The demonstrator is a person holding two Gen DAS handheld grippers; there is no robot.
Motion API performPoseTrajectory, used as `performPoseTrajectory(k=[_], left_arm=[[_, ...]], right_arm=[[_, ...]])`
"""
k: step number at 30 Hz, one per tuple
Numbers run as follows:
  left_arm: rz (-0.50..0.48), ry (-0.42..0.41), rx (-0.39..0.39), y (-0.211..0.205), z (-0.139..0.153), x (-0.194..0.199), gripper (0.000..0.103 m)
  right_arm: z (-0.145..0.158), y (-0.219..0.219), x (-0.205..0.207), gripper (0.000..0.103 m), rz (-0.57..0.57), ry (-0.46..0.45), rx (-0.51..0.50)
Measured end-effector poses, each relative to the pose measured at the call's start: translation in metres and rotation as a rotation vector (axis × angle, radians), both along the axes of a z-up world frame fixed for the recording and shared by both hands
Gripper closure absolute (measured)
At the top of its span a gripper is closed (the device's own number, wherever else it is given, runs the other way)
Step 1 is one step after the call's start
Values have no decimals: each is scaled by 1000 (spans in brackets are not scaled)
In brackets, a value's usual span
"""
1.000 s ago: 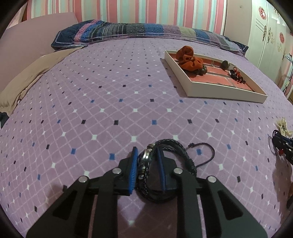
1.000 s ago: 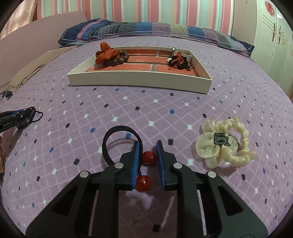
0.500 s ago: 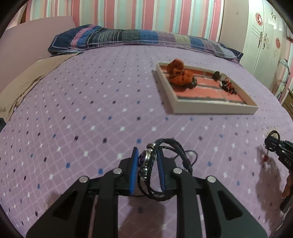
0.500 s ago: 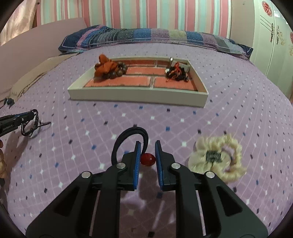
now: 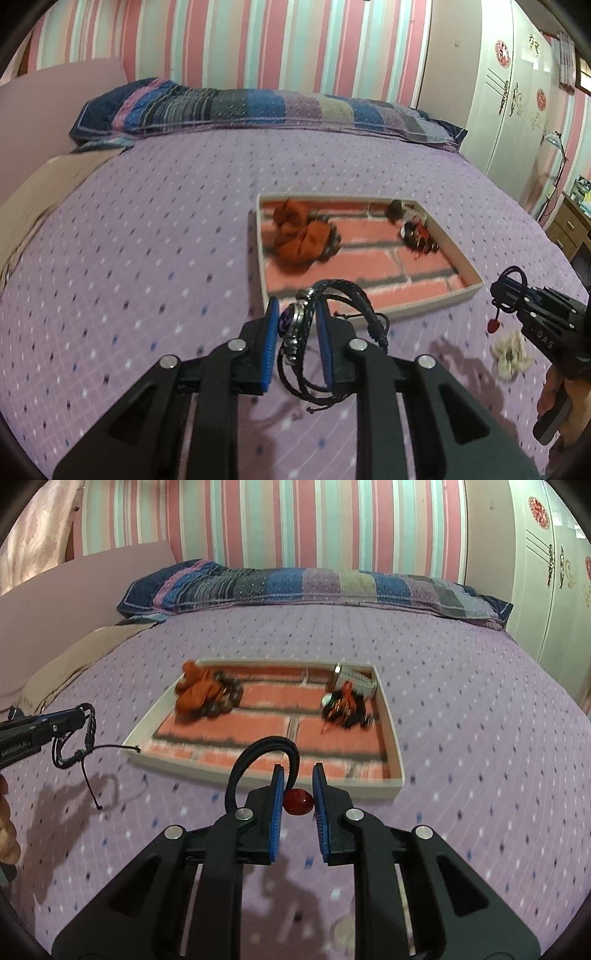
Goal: Organize jewelry
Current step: 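Carry the hair tie with the right tool while the left tool carries the leather bracelet to the tray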
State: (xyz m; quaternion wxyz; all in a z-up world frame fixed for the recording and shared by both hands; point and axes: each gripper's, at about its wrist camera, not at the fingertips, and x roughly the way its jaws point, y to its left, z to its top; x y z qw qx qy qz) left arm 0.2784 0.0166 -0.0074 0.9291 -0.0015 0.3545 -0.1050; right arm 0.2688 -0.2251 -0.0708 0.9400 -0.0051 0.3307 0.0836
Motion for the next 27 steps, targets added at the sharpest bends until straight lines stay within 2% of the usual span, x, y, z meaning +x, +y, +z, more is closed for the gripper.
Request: performPoseTrajectory(k=[5,9,16,23,27], left_arm=[[-13,11,6,-24,2,34,82],[-10,32,6,-39,-5,66,82],[-1,86,30,-58,-34,109,82],[27,147,51,-58,-71,134,82],[40,157,62,-54,-82,142,82]], right_arm=[[9,-11,41,87,-14,5,18],[3,-15,68,87,-20,29,8],[-26,-17,111,87,-42,92,1],[-57,-20,139,87,-76,146,-45],[-65,-24,149,86,-89,170,-52]])
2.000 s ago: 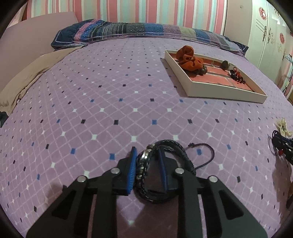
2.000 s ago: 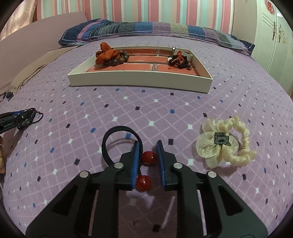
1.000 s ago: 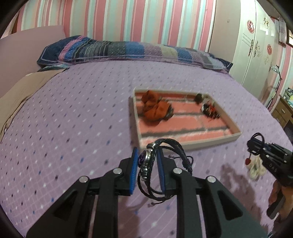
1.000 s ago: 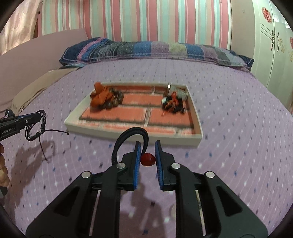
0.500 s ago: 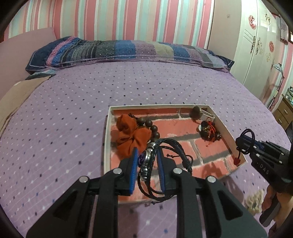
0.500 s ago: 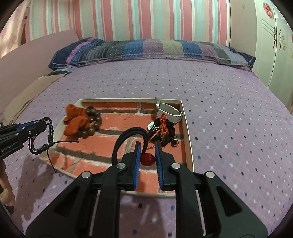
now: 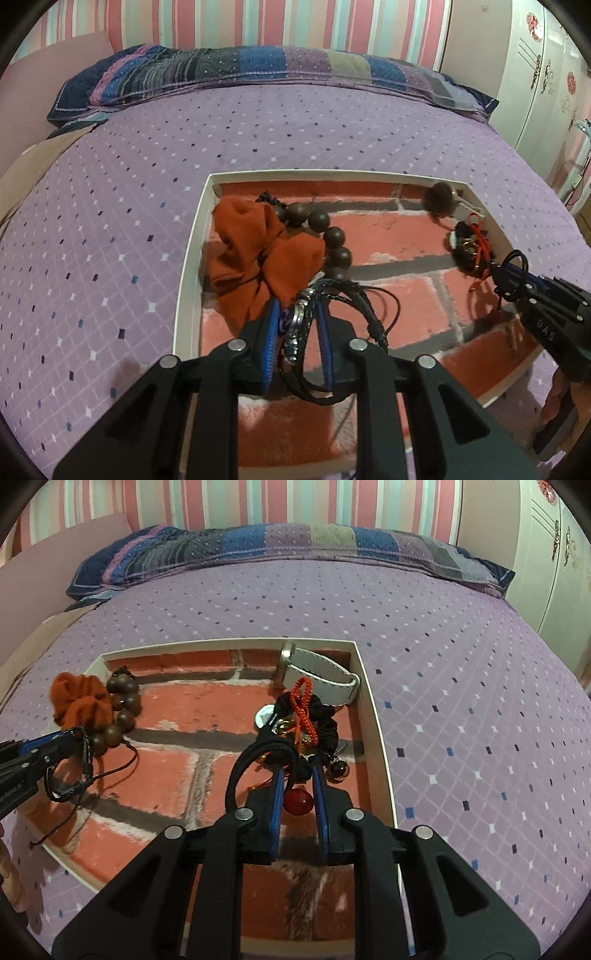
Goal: Organize jewelry
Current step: 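Carry the hair tie with the right tool while the left tool carries the leather bracelet to the tray, then open the right tool in the tray while the left tool releases the leather bracelet there, then withdraw both open tools from the tray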
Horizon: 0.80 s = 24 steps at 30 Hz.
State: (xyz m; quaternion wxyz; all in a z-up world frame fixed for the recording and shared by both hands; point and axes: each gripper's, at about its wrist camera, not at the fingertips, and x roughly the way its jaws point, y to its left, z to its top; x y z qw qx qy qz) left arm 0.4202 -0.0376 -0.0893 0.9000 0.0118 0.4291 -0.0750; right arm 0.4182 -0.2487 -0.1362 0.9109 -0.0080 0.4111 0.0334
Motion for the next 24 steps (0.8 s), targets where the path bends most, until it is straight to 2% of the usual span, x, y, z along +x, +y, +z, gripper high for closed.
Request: performPoseTrajectory(k=[8,16,17,18,19,20,21,24], left_arm=[[18,13,17,4,-7,7,82],[30,35,23,10,-10,7,80],[31,35,25,10,-9,6,78],[31,33,25,10,-7,5,68],[33,23,29,11,-3,2,54],[45,2,40,11,2,-2,47],[50,-15,47,12,7,-6,43],[40,-23,28,12,21,-13,43]], right_arm=[[-10,6,12,86,8,42,-31],[-11,5,12,78,22,67,-19],[-10,4,12,76,24,70,-16],[-9,4,11,73,25,69,-12],[-7,3,10,70,29,65,-9],[-4,2,8,68,33,59,-7],[0,1,6,63,35,56,-6],[16,-5,1,59,38,41,7]])
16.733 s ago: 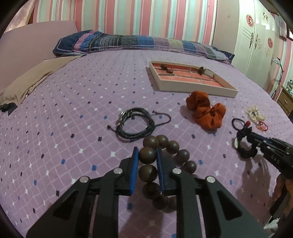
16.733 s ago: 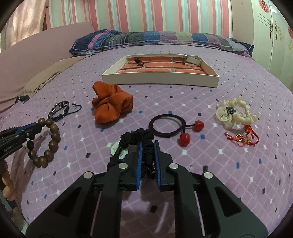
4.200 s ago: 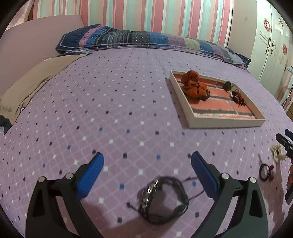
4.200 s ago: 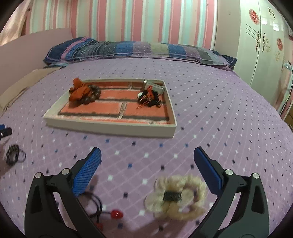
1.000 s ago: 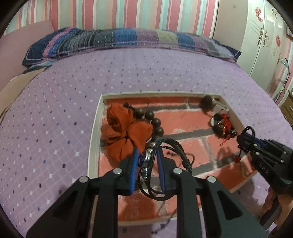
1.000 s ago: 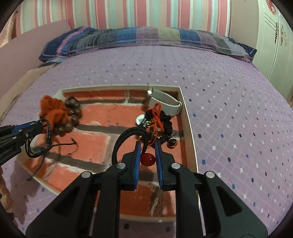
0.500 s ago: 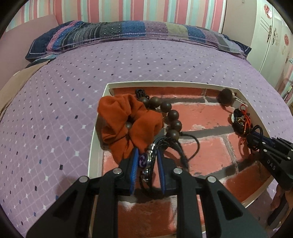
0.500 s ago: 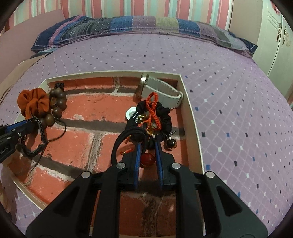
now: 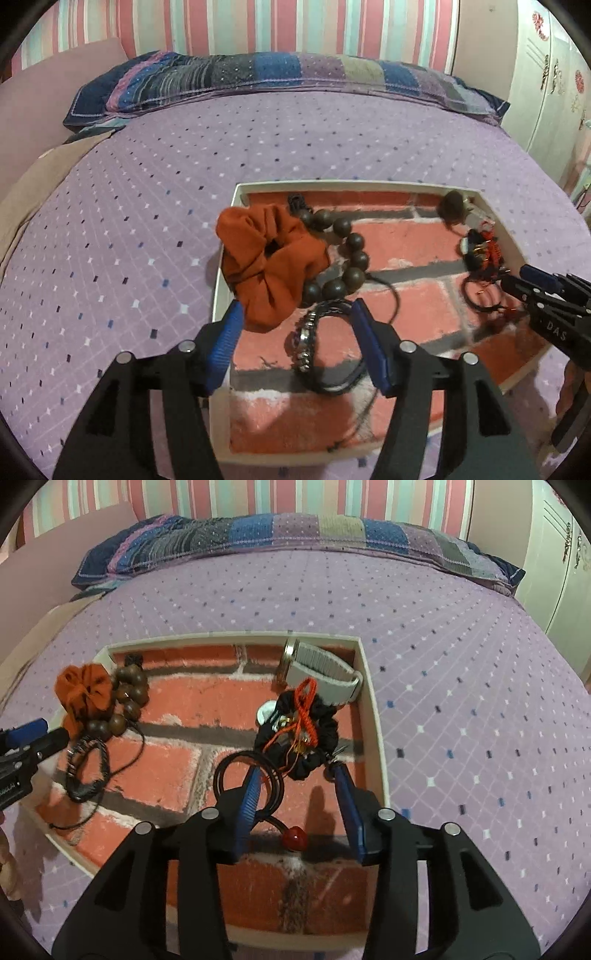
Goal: Organize jewelry
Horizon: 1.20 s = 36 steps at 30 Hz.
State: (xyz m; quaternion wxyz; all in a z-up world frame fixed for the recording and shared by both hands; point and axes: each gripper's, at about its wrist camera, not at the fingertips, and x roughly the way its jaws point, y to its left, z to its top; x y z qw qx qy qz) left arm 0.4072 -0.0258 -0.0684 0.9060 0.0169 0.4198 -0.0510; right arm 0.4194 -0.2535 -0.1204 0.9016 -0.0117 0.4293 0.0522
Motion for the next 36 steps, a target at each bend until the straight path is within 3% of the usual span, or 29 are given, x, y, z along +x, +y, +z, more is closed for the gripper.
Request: performPoseTrajectory(k=[2,4,9,13,19,26,36], left_arm=[[-5,-12,-4,0,10,-7,41],[1,-41,-4,4,25,-19,27],[1,-131,-5,17,60,-66,7],[-2,-175,25,25,72,-105,4],[7,-174,5,50,70,-162,4],[64,-240,89,66,72,-230,4],[97,-257,57,70,78,-293,4]], right_arm=[[14,-3,-7,53,2,-18,6],[29,-7,-21,42,5,-43,19],[57,-13,-67,19,-14,-117,47],[72,-19,-114,6,-34,-176,65],[85,-10,-179,4,-38,-234,47],[82,3,-238,4,-79,-269,42],[89,19,-306,4,-109,-320,15]])
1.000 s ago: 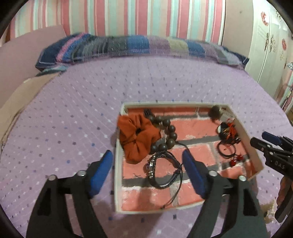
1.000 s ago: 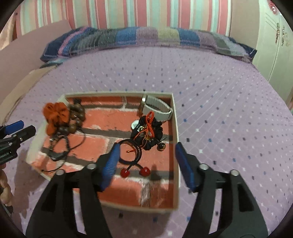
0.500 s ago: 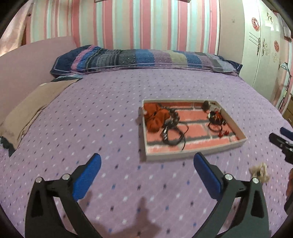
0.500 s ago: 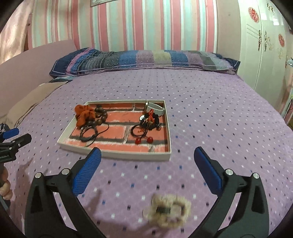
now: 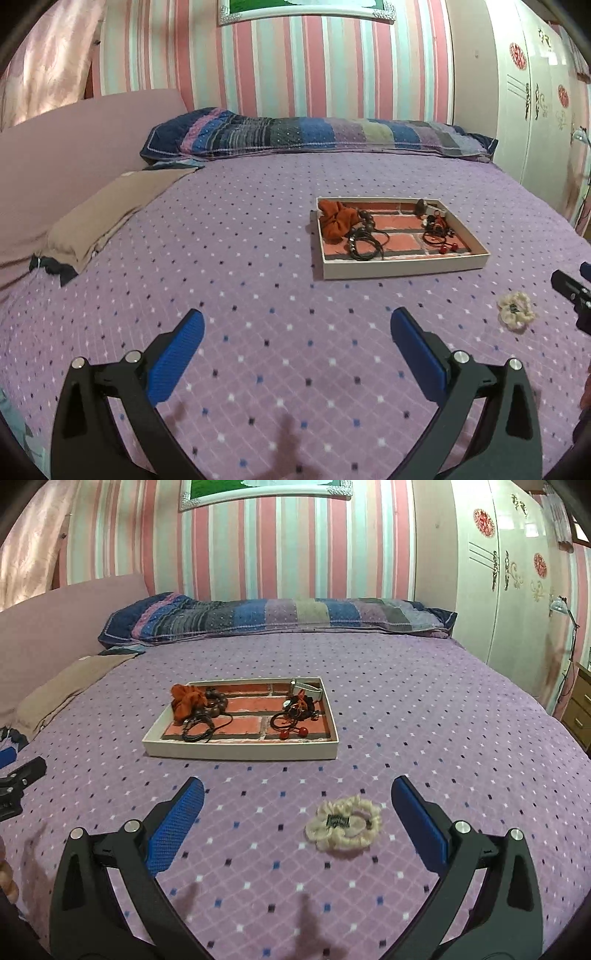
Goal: Organize jewelry
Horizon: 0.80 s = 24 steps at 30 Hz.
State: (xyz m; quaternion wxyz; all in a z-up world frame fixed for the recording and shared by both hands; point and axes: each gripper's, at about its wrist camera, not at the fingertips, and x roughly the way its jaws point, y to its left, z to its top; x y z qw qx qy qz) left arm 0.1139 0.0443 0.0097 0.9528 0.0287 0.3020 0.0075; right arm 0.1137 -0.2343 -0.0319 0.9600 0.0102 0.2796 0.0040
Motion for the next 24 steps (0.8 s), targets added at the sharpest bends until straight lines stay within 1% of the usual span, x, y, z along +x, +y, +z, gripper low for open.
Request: performPoseTrajectory(k=[3,6,10,19,24], left_arm=[[-7,-9,-6,-2,2,-12,4],[-11,-18,11,-5,3,-18,4],[-13,-20,12,-4,3,-20,4],[-1,-13,-12,2,4,-20,4],[2,-23,-7,3,5,-21,4]], right_arm=[[2,6,-11,4,2,-9,-4],[3,12,-17,4,6,-20,-21],[1,15,-18,4,7,-15,-10],[0,15,-20,4,-1,-6,-9],[5,14,-25,4,-9,-21,-20]])
